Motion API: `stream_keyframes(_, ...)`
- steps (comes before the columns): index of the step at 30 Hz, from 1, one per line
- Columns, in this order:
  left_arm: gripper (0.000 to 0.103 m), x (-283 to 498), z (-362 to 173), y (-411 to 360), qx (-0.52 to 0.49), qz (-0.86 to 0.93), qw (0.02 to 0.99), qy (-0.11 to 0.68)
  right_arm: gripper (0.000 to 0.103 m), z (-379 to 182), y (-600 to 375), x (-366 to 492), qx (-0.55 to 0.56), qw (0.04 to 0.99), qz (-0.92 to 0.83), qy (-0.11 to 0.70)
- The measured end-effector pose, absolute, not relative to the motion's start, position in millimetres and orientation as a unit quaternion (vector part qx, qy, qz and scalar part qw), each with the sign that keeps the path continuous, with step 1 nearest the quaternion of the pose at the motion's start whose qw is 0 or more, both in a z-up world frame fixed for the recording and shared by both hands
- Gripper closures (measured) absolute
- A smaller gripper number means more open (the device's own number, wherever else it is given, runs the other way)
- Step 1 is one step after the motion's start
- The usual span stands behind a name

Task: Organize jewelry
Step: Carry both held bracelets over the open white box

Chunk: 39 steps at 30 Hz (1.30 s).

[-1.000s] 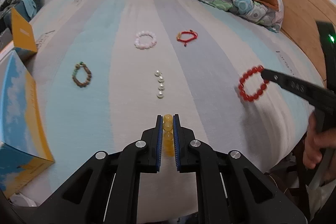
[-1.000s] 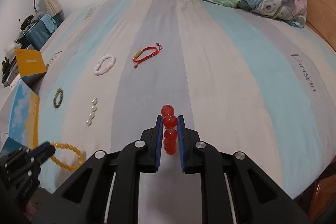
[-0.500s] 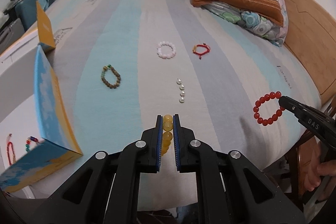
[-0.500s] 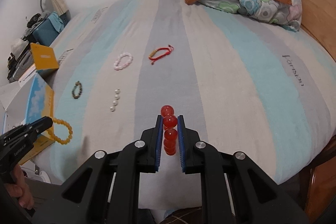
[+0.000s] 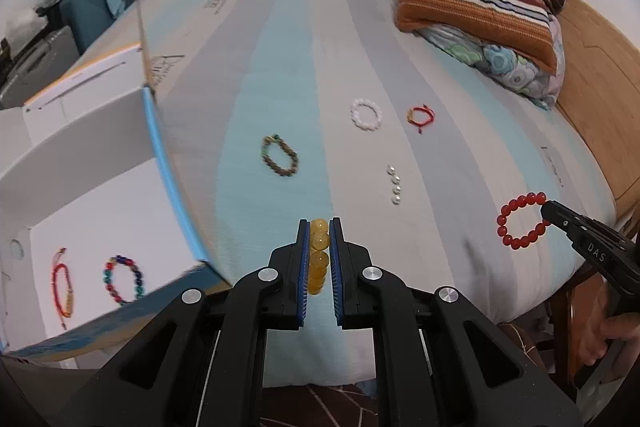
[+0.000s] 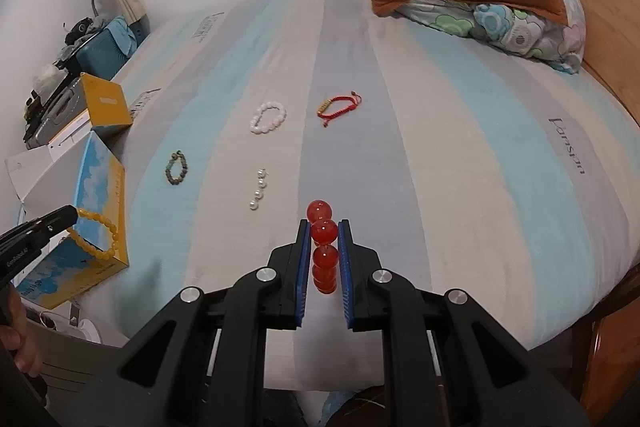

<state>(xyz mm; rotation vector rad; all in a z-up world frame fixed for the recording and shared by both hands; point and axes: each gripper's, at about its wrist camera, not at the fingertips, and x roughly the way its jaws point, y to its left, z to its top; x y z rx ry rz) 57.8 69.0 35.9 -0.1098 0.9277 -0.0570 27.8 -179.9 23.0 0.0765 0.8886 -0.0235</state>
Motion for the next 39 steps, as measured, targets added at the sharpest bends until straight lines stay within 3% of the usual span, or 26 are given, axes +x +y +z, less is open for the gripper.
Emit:
stream_keyframes(16,0.094,36.0,77.8,148.7,-0.081,0.042,0.902,0.421,0.090,57.4,-104.4,46.5,0.001,0.904,0.050,0.424)
stream_keyframes(39,0.094,-13.2,59.1,296.2,-0.126,0.145,0.882,0.430,0.090,58.3,106.2,74.0,-0.074,0.889,0.188,0.410)
